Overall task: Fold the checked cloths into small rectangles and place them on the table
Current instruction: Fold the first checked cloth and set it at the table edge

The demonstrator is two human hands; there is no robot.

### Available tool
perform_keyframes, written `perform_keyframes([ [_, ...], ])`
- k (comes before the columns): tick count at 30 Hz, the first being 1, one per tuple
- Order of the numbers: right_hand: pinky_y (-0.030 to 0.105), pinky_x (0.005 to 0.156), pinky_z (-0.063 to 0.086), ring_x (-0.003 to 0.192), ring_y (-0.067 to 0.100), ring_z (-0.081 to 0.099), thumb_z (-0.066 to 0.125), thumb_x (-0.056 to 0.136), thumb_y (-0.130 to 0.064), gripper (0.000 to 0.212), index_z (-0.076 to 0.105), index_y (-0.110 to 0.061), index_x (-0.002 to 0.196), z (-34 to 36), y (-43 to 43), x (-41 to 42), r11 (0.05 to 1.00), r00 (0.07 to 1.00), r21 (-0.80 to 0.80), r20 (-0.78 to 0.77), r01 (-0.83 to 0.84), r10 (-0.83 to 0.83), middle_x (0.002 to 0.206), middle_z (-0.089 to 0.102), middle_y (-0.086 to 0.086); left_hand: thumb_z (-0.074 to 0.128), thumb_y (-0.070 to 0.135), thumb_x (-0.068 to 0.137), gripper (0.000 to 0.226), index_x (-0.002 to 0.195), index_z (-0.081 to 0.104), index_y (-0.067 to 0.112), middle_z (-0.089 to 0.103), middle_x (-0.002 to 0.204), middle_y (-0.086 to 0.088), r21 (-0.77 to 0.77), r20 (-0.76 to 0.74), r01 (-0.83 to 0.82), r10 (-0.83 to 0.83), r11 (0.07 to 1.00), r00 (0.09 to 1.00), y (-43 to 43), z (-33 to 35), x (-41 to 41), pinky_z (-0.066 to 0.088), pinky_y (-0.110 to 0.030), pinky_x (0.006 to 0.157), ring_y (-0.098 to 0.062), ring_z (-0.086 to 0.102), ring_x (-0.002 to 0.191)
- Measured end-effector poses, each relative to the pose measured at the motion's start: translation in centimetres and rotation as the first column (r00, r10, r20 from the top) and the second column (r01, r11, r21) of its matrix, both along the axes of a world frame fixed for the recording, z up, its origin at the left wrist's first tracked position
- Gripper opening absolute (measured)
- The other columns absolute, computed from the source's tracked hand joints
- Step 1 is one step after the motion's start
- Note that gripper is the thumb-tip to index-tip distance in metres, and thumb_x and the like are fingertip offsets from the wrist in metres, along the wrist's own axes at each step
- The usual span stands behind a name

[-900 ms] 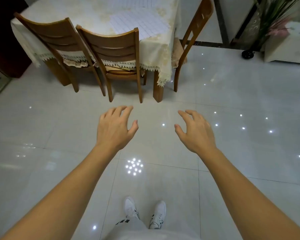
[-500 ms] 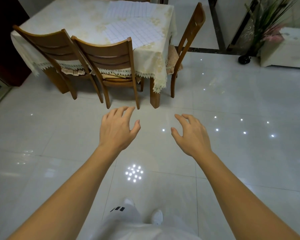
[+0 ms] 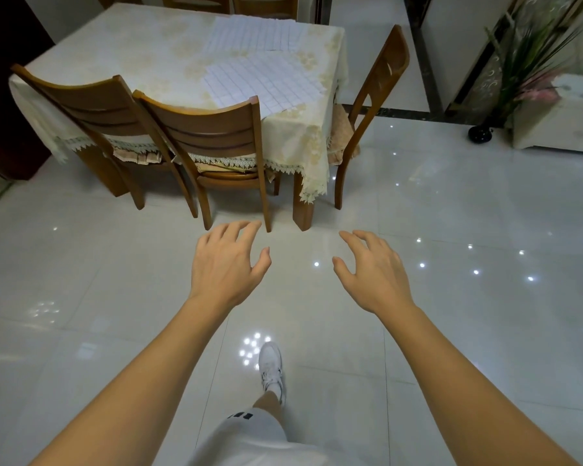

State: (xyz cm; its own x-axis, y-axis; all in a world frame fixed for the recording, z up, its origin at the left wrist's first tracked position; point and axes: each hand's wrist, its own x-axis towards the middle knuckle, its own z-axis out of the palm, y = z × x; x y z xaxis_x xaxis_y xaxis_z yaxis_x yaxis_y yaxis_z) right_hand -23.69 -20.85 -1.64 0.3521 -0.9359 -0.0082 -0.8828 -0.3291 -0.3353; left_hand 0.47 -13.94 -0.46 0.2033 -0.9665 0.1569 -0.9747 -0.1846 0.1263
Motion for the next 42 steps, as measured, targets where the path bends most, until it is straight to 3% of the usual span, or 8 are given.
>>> perform_keyframes([
  [19, 0.040, 0.110, 0.035, 0.136, 0.022, 0.042, 0.051, 0.097, -0.045, 0.053, 0.045, -0.025, 0.146, -0.7, -19.9, 13.2, 0.999, 0.999, 0.020, 0.007, 0.050, -0.050, 0.146, 0.048, 0.004, 0.041, 0.053, 0.091, 0.054, 0.135, 0.054, 0.023, 0.060, 0.132, 0.002, 0.016, -0.003, 0.106, -0.106, 0.994, 0.994, -22.0, -0.6, 12.3, 0.046, -0.041, 0.097, -0.021, 0.055, 0.119],
  [27, 0.042, 0.099, 0.046, 0.121, 0.027, 0.056, 0.061, 0.092, -0.038, 0.047, 0.057, -0.020, 0.135, -2.2, -28.8, 14.6, 0.999, 0.999, -0.041, 0.049, 0.025, -0.023, 0.131, 0.061, 0.006, 0.040, 0.052, 0.090, 0.055, 0.133, 0.057, 0.023, 0.062, 0.129, 0.003, 0.030, -0.018, 0.099, -0.099, 0.995, 0.995, -31.0, -1.7, 13.0, 0.046, -0.041, 0.094, -0.021, 0.056, 0.117],
  [31, 0.044, 0.105, 0.043, 0.128, 0.025, 0.051, 0.058, 0.093, -0.044, 0.051, 0.053, -0.024, 0.139, -3.4, -35.6, 14.7, 1.000, 0.998, -0.015, 0.058, 0.008, -0.007, 0.138, 0.056, 0.004, 0.046, 0.050, 0.088, 0.051, 0.130, 0.059, 0.023, 0.063, 0.125, 0.003, 0.021, 0.009, 0.107, -0.107, 0.994, 0.994, -37.0, -2.2, 12.8, 0.047, -0.040, 0.092, -0.022, 0.057, 0.113],
  [37, 0.044, 0.098, 0.049, 0.119, 0.027, 0.057, 0.051, 0.090, -0.044, 0.051, 0.056, -0.021, 0.135, -3.3, -46.6, 14.2, 0.997, 0.996, -0.030, 0.064, -0.068, 0.070, 0.133, 0.059, 0.007, 0.045, 0.050, 0.087, 0.048, 0.122, 0.062, 0.022, 0.064, 0.120, 0.001, 0.044, -0.019, 0.060, -0.059, 0.997, 0.998, -46.5, -2.0, 11.3, 0.049, -0.040, 0.087, -0.023, 0.060, 0.108],
  [42, 0.044, 0.102, 0.047, 0.126, 0.027, 0.053, 0.050, 0.092, -0.046, 0.052, 0.053, -0.023, 0.138, -3.3, -54.7, 14.7, 0.989, 0.988, -0.019, 0.025, -0.149, 0.149, 0.138, 0.056, 0.005, 0.045, 0.050, 0.087, 0.048, 0.121, 0.063, 0.022, 0.066, 0.118, 0.001, 0.086, -0.022, -0.001, 0.003, 0.996, 1.000, -52.7, -2.6, 10.9, 0.052, -0.041, 0.086, -0.022, 0.061, 0.107],
])
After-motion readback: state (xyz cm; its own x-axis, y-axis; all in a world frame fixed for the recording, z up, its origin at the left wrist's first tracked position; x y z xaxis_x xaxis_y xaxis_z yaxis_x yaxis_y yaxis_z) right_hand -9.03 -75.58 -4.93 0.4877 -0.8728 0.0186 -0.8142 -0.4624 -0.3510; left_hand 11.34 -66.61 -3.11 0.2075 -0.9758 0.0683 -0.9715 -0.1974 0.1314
